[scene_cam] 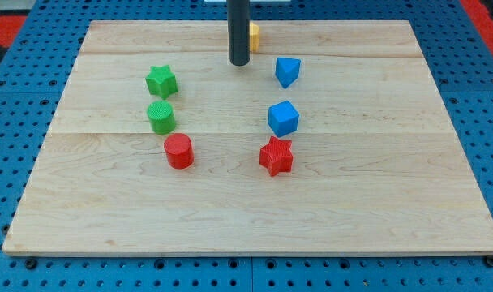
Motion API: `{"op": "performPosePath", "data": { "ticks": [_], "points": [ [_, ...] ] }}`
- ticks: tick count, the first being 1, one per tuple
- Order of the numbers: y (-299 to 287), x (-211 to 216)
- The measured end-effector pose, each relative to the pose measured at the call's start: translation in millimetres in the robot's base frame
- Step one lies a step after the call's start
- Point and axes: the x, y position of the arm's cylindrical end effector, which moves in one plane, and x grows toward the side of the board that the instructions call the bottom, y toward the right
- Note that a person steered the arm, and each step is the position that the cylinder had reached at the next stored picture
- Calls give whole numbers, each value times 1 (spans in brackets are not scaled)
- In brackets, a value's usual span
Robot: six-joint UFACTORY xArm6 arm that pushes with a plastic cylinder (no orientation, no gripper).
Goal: Separate the yellow blocks
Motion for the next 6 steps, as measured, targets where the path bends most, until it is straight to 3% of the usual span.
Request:
{"op": "performPosePath", "data": {
  "ticks": [3, 4, 5, 6],
  "points": [
    [75, -23],
    [99, -54],
    [98, -94],
    [78, -100]
  ]
}}
